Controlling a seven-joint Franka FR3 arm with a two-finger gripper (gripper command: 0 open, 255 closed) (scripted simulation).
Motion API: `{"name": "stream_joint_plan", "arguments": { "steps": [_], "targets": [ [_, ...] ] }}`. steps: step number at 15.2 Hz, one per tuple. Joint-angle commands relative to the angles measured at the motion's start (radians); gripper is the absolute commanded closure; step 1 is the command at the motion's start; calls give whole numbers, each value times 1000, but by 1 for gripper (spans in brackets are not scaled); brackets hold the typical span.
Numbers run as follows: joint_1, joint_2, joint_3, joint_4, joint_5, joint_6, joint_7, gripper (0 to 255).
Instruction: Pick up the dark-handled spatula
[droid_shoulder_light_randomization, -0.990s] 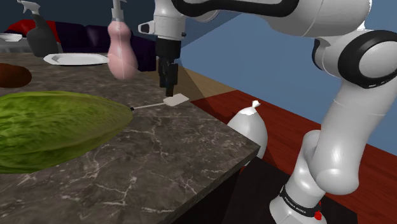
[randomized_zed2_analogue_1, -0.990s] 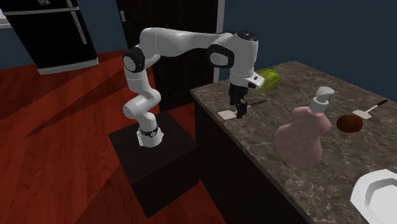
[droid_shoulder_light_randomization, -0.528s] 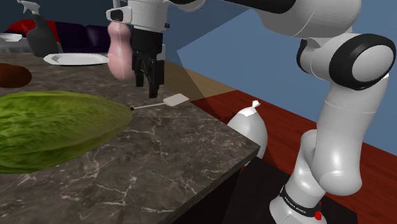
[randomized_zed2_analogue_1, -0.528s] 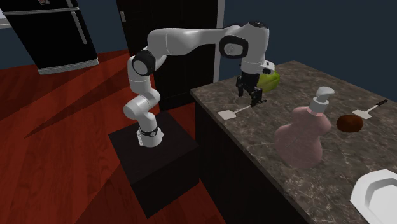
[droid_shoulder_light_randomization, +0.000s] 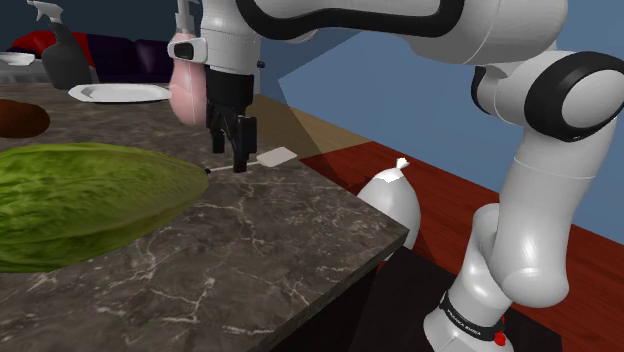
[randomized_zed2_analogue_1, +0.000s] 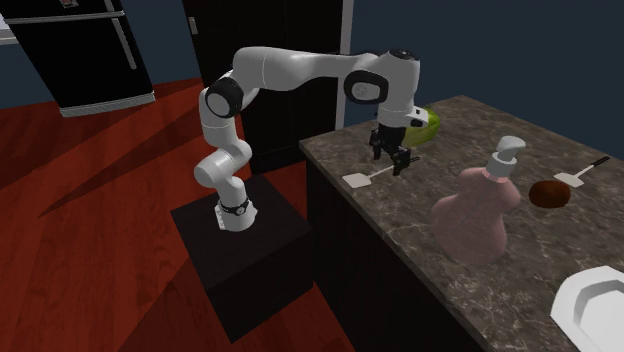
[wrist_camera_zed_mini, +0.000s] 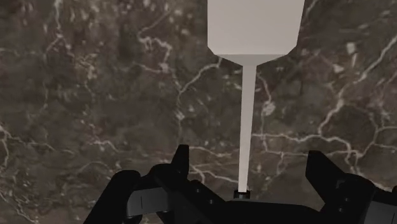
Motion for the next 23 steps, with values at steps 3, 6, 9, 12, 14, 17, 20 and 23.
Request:
{"name": "stream_joint_plan", "arguments": {
  "steps": [3,6,9,12,14,17,20,23],
  "targets": [
    [0,-3,0,-8,1,6,-1,255],
    [0,-3,0,-9,1,6,-1,255],
    [0,-3,0,-9,1,6,-1,255],
    [1,7,1,33,-2,-25,2,255],
    [3,16,1,71,-4,-55,5,255],
    [6,31,3,132,-8,-101,9,255],
    [9,50,4,199,-13,-150,13,255],
    [14,74,6,273,-20,-201,18,255]
  ]
}}
